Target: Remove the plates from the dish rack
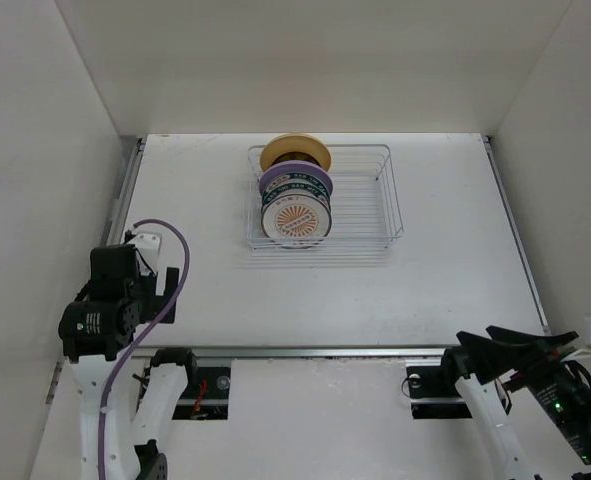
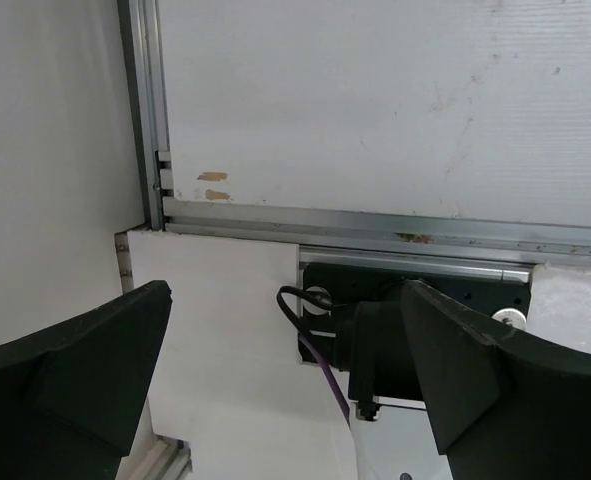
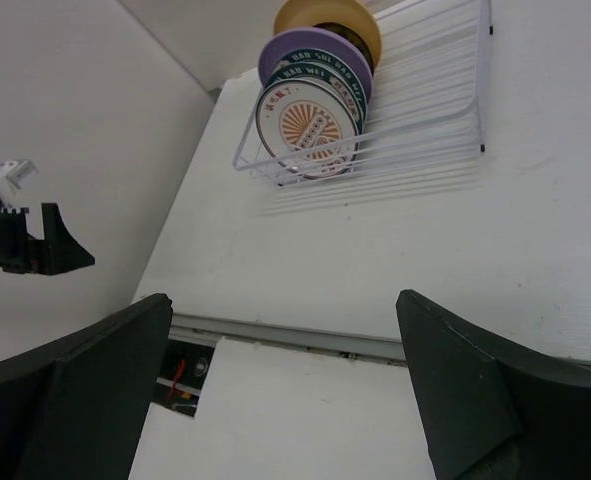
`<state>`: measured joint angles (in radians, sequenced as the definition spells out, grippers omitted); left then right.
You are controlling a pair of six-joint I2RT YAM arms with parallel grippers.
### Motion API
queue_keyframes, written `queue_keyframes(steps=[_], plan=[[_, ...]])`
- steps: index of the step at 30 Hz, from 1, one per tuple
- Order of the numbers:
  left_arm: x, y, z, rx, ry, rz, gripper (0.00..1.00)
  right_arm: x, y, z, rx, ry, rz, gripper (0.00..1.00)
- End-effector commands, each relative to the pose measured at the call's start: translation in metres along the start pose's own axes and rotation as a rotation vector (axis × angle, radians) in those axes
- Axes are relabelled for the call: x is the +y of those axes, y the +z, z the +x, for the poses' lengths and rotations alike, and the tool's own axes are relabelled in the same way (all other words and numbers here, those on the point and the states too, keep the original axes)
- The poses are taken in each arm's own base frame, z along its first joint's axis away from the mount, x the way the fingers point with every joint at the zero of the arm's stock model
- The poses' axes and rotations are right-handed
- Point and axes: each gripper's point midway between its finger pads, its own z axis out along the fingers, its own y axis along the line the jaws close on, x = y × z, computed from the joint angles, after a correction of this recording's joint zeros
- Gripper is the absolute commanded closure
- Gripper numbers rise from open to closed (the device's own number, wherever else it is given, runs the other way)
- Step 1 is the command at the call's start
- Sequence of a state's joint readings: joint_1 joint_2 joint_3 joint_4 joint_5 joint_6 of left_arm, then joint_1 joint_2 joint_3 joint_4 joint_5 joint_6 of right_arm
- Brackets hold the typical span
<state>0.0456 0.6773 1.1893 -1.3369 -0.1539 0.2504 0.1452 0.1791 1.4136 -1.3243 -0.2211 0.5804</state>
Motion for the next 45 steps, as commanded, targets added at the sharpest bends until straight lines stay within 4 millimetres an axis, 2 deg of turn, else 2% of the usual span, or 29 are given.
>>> queue_keyframes(steps=[1, 3, 7, 8, 10, 11, 14, 17, 18, 20, 21, 22, 24, 25, 28, 29, 30, 33, 34, 35, 36, 38, 40, 42, 43, 45], plan=[[-0.005, -0.002, 0.000, -0.017, 0.015, 0.030, 0.00, 0.000, -0.003, 0.013, 0.061, 0.091, 0.016, 0.00], [-0.002, -0.006, -0.012, -0.046, 0.010, 0.024, 0.00, 0.000, -0.003, 0.013, 0.061, 0.105, 0.017, 0.00], [-0.005, -0.022, -0.050, -0.135, 0.014, 0.087, 0.00, 0.007, 0.013, 0.000, 0.103, 0.101, 0.030, 0.00], [-0.005, -0.024, -0.060, -0.141, 0.030, 0.101, 0.00, 0.006, 0.023, -0.003, 0.126, 0.098, 0.046, 0.00], [-0.009, -0.021, -0.068, -0.139, 0.013, 0.127, 0.00, 0.012, 0.031, -0.010, 0.125, 0.083, 0.022, 0.00], [-0.010, -0.018, -0.072, -0.137, 0.004, 0.128, 0.00, 0.013, 0.041, -0.013, 0.126, 0.068, 0.011, 0.00], [-0.017, -0.003, -0.079, -0.085, -0.029, 0.165, 0.00, 0.010, 0.062, -0.009, 0.177, 0.046, -0.001, 0.00], [-0.023, 0.009, -0.086, -0.039, -0.046, 0.191, 0.00, 0.012, 0.092, -0.017, 0.191, 0.020, -0.029, 0.00], [-0.023, 0.013, -0.091, -0.028, -0.045, 0.193, 0.00, 0.015, 0.110, -0.028, 0.175, 0.014, -0.040, 0.00], [-0.022, 0.015, -0.101, -0.036, -0.046, 0.192, 0.00, 0.016, 0.130, -0.038, 0.159, -0.001, -0.051, 0.00], [-0.018, 0.016, -0.104, -0.031, -0.055, 0.174, 0.00, 0.025, 0.143, -0.054, 0.114, -0.018, -0.092, 0.00], [-0.014, 0.018, -0.112, -0.039, -0.056, 0.158, 0.00, 0.023, 0.164, -0.056, 0.138, -0.011, -0.087, 0.00], [-0.005, 0.024, -0.117, -0.028, -0.067, 0.105, 0.00, 0.031, 0.188, -0.064, 0.161, -0.022, -0.138, 0.00], [-0.003, 0.024, -0.120, -0.029, -0.068, 0.092, 0.00, 0.034, 0.214, -0.071, 0.187, -0.016, -0.152, 0.00], [0.000, 0.030, -0.123, -0.002, -0.064, 0.075, 0.00, 0.040, 0.247, -0.072, 0.263, -0.073, -0.181, 0.00], [-0.001, 0.037, -0.119, 0.027, -0.046, 0.079, 0.00, 0.027, 0.267, -0.059, 0.328, -0.069, -0.137, 0.00], [-0.001, 0.041, -0.121, 0.019, -0.038, 0.078, 0.00, 0.022, 0.277, -0.052, 0.351, -0.094, -0.123, 0.01], [-0.002, 0.056, -0.120, 0.048, -0.022, 0.071, 0.00, 0.019, 0.309, -0.028, 0.400, -0.153, -0.101, 0.06], [-0.001, 0.061, -0.125, 0.039, -0.014, 0.069, 0.00, 0.025, 0.316, -0.011, 0.442, -0.176, -0.111, 0.09], [-0.002, 0.064, -0.125, 0.053, -0.012, 0.072, 0.00, 0.023, 0.325, -0.006, 0.447, -0.201, -0.084, 0.11], [-0.003, 0.070, -0.129, 0.072, -0.022, 0.075, 0.00, 0.019, 0.341, 0.011, 0.494, -0.217, -0.066, 0.14], [-0.010, 0.076, -0.138, 0.079, -0.040, 0.112, 0.00, 0.028, 0.356, 0.028, 0.519, -0.294, -0.074, 0.24], [-0.014, 0.083, -0.146, 0.101, -0.038, 0.137, 0.00, 0.031, 0.383, 0.045, 0.524, -0.378, -0.057, 0.36], [-0.014, 0.089, -0.151, 0.100, -0.038, 0.137, 0.00, 0.035, 0.391, 0.047, 0.504, -0.437, -0.062, 0.43], [-0.015, 0.093, -0.151, 0.115, -0.036, 0.139, 0.00, 0.031, 0.401, 0.060, 0.532, -0.467, -0.054, 0.44], [-0.021, 0.096, -0.153, 0.113, -0.038, 0.173, 0.00, 0.028, 0.415, 0.072, 0.545, -0.542, -0.054, 0.44]])
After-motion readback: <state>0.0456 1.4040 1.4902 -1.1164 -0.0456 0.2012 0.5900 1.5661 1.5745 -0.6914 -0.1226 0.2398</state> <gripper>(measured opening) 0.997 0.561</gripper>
